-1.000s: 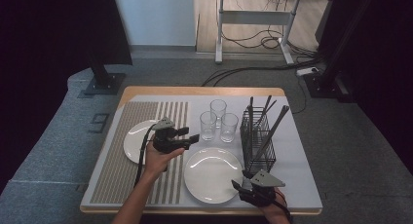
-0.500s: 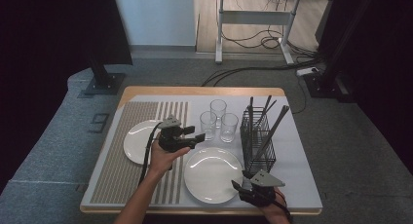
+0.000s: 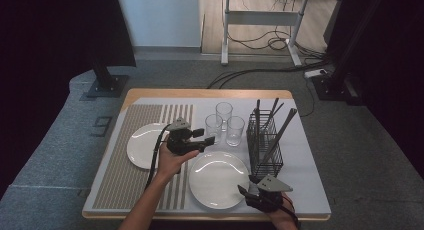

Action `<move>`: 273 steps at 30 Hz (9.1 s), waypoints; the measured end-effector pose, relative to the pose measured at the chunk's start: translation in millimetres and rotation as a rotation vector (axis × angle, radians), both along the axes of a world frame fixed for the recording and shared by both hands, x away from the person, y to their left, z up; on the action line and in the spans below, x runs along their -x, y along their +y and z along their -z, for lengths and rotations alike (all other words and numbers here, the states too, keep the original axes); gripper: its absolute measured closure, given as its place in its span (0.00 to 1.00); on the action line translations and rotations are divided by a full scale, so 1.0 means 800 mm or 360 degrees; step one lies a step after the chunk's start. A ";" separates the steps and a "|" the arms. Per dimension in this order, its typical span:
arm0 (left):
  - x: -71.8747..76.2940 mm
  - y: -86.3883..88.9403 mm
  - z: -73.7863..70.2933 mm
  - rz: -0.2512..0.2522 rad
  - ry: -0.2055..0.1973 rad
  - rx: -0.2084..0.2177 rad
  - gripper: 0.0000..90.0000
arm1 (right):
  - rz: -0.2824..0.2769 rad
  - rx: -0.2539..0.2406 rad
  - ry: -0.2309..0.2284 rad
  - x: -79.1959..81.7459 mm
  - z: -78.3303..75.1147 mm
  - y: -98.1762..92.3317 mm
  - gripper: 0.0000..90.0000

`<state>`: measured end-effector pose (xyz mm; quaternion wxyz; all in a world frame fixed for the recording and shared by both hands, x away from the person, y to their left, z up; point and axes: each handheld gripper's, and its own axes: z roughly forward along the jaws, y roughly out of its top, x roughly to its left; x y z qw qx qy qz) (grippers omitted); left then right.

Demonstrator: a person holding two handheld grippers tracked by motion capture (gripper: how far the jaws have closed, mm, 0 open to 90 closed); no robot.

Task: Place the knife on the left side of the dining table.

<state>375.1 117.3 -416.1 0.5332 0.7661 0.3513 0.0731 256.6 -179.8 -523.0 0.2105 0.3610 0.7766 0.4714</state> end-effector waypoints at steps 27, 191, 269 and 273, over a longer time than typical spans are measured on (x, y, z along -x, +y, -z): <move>-0.005 -0.039 -0.019 0.0081 -0.0009 0.0026 0.45 | -0.0008 -0.0017 -0.0005 0.002 -0.001 -0.001 0.48; -0.049 -0.171 -0.032 0.0207 0.0019 0.0036 0.63 | -0.0011 0.0011 0.0004 0.002 0.002 -0.004 0.48; -0.024 -0.088 -0.105 0.0212 -0.0250 0.0397 0.93 | 0.0004 0.0035 0.0008 0.003 0.004 -0.003 0.48; -0.024 -0.081 -0.108 0.0198 -0.0254 0.0419 0.93 | 0.0006 0.0034 0.0009 0.003 0.004 -0.002 0.48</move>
